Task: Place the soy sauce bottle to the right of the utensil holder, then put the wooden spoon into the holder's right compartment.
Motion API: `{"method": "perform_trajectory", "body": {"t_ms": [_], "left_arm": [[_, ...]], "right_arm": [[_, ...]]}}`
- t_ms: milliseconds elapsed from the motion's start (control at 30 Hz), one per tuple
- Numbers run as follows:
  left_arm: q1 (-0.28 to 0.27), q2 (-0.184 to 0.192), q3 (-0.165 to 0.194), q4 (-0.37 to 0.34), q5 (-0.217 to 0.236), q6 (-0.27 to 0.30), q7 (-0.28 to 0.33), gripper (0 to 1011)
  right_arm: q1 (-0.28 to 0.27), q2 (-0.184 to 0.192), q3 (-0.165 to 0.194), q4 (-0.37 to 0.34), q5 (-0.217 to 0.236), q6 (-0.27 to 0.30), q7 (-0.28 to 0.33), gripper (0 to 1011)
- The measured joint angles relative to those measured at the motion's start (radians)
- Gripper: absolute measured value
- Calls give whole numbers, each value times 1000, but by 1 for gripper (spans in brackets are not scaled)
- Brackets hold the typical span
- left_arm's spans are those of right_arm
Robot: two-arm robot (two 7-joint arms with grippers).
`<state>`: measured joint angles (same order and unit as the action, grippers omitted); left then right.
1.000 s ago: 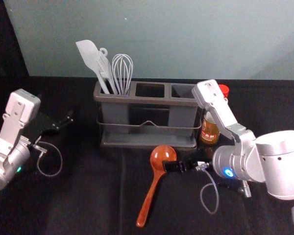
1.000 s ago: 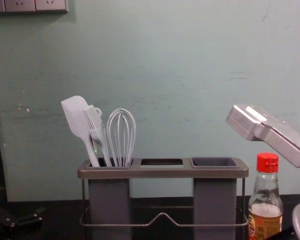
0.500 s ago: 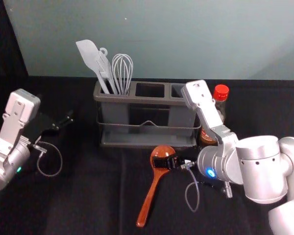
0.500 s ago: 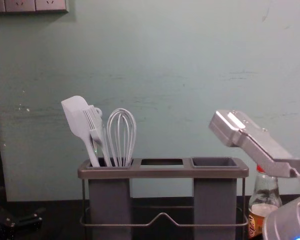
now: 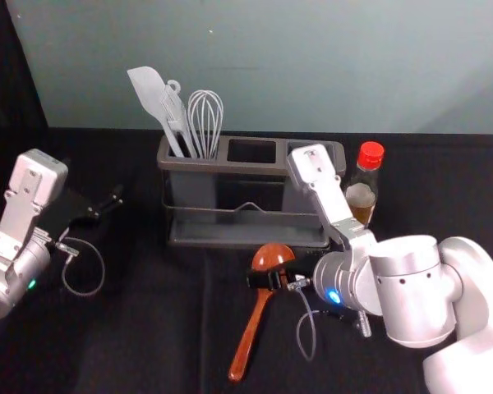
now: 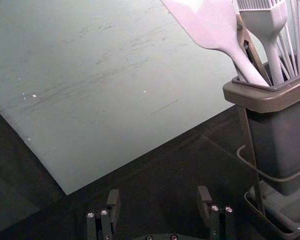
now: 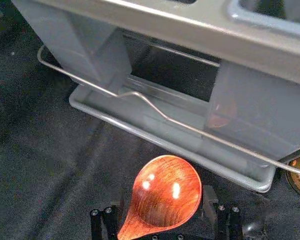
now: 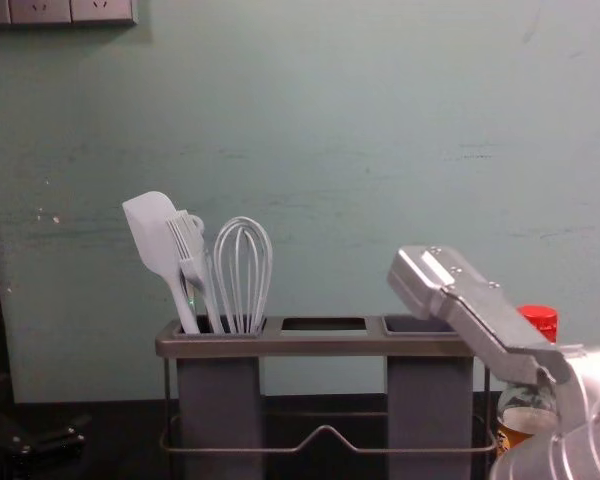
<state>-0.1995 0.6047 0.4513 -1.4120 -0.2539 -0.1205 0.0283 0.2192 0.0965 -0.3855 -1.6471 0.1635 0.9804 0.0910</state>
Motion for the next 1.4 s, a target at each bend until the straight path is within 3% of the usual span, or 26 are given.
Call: {"method": "perform_trajectory", "body": {"t_ms": [1033, 1400], "left_arm": [[0, 0, 0, 0, 0, 0, 0, 1005], [0, 0, 0, 0, 0, 0, 0, 1005]], "right_arm": [[1, -23, -15, 17, -100, -12, 10, 1004], [4, -27, -11, 25, -118, -12, 37, 847]]}}
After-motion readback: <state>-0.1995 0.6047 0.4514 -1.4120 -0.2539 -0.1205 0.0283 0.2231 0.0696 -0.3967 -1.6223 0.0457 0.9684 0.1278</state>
